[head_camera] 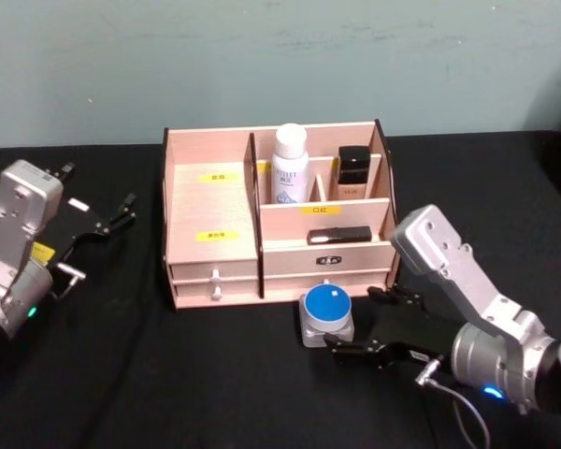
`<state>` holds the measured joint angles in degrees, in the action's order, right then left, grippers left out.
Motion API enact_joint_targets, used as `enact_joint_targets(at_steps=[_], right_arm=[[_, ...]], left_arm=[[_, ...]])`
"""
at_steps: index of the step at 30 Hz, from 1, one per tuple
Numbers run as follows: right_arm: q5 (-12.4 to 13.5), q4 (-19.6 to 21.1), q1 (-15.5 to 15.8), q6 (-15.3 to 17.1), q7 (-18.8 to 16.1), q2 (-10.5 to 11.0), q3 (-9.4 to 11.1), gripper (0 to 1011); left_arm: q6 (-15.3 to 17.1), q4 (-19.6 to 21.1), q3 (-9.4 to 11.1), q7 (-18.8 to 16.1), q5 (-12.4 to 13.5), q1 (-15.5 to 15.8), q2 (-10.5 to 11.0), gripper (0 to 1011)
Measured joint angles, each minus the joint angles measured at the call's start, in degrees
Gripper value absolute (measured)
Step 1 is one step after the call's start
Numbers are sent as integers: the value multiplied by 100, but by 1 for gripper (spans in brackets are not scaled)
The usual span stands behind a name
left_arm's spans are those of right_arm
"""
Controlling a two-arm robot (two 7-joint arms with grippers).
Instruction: Pick up the facial cleanser and watermelon frost from the table and place them into the tiered storage box.
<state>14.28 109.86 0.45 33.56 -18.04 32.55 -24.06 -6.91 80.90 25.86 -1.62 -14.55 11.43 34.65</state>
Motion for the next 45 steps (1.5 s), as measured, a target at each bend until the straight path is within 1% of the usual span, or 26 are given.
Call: enact_joint_targets(at_steps=[4,5,8,11,27,34,45], right_arm=[[-94,-162,-137,-41,-55,-168,-88,1002],[-94,-162,-137,-41,-55,-168,-88,1002],[-179,-276,-229,-61,-86,-283,-141,1002],[-243,-333,-268,-61,-104,-340,-157,1002],[-526,-474,-312,-62,-178,-519,-154,1002],[-665,-607,-366,-85,-214,-634,-145,1002],[-798,-737,-387,-104,-290,-778,-94,1002]], left_arm=[[0,0,0,0,0,0,0,1002],[0,0,0,0,0,0,0,1001],[0,0,0,0,0,0,0,1001],[0,0,0,0,0,0,0,1001],[0,0,0,0,0,0,0,1001],[0,0,0,0,0,0,0,1001],[0,0,0,0,0,0,0,1001]])
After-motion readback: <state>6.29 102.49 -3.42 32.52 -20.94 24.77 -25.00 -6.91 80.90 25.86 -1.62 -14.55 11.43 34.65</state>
